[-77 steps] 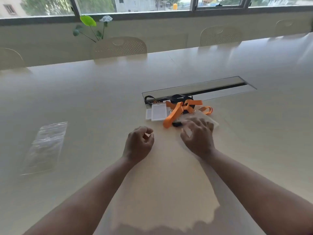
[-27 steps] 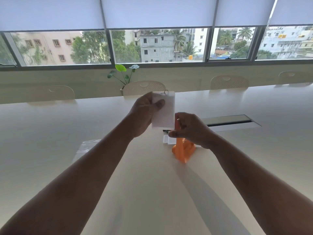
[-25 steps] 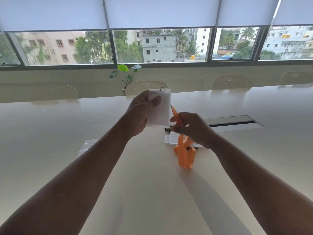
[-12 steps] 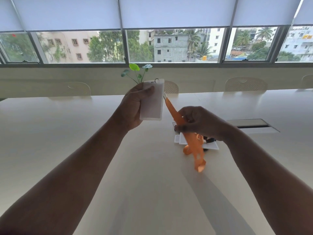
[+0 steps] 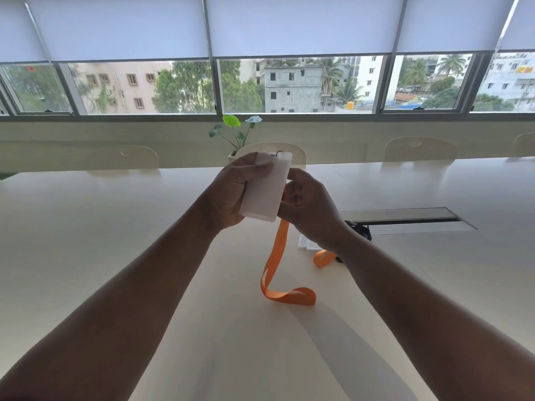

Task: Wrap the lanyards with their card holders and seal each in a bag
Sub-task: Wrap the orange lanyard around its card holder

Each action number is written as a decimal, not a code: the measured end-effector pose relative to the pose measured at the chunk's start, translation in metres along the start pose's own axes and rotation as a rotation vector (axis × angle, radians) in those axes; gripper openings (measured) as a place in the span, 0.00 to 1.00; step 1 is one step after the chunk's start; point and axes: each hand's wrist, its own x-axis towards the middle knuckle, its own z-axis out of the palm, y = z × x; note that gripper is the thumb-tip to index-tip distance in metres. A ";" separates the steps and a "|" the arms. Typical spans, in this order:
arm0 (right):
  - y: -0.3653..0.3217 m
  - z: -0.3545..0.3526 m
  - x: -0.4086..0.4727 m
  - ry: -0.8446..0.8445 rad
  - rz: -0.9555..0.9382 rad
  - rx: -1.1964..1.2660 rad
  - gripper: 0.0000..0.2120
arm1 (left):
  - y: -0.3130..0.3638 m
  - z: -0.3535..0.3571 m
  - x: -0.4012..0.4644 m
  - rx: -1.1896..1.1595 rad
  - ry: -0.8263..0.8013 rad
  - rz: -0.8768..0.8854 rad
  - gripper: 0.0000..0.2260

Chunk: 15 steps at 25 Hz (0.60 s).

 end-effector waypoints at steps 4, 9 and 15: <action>0.006 0.009 -0.005 -0.002 -0.012 0.015 0.13 | 0.003 -0.002 -0.005 0.006 -0.002 0.005 0.11; 0.032 0.010 -0.027 -0.014 -0.019 -0.038 0.03 | 0.019 -0.011 -0.009 -0.021 0.019 0.079 0.10; 0.084 0.002 -0.050 0.019 0.018 -0.278 0.09 | 0.050 -0.023 -0.009 -0.049 0.065 0.203 0.10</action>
